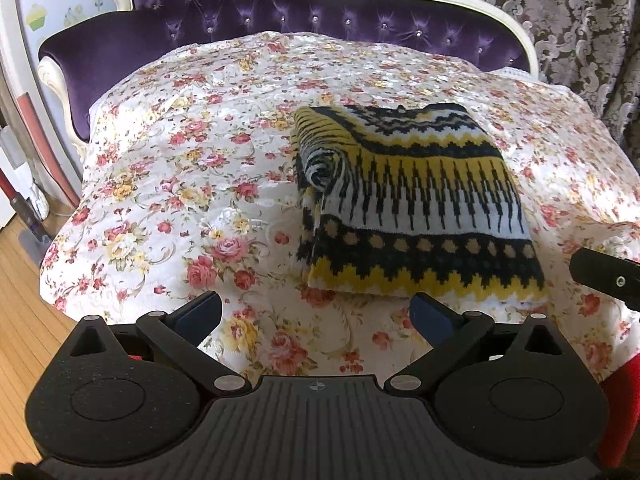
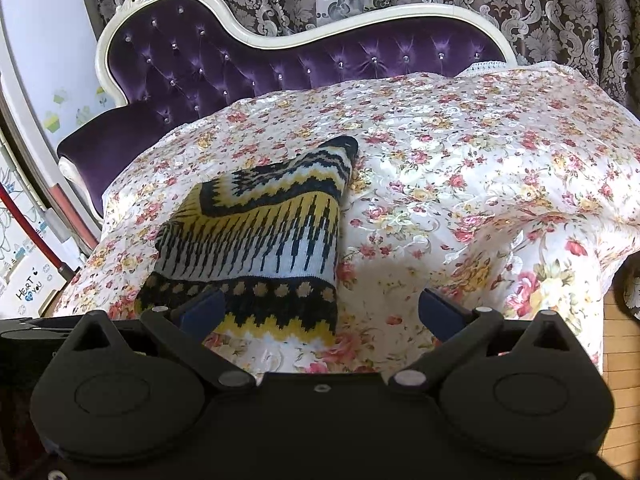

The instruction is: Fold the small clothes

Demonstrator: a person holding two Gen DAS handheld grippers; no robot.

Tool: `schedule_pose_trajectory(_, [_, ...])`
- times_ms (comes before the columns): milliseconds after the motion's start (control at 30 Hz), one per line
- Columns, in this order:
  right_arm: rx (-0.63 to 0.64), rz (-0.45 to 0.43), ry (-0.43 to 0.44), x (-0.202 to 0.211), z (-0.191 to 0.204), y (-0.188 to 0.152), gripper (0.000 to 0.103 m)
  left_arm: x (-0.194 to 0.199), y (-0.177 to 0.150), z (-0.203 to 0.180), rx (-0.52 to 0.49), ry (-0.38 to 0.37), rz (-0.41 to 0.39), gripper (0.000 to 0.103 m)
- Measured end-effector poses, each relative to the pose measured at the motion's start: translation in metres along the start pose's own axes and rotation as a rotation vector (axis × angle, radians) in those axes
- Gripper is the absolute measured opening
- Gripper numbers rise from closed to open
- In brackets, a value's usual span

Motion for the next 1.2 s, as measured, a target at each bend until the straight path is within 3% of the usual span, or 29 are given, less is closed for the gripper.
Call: schedule_pose_trajectory(1200, [-0.001, 0.076, 0.006, -0.016, 0.008, -0.008, 0.103, -0.008, -0.005, 0.006, 0.026, 0.002, 0.041, 0.101])
Point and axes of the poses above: each gripper's, at about its wrist camera, not at the fingertips, and x roughly against the way its jaws point, z to its left, y to its top, the point moved 6 cm from there along -x, roughly the way its jaws point, and after that the axes turned 9 degrees about -z, right-handed, at the moved point
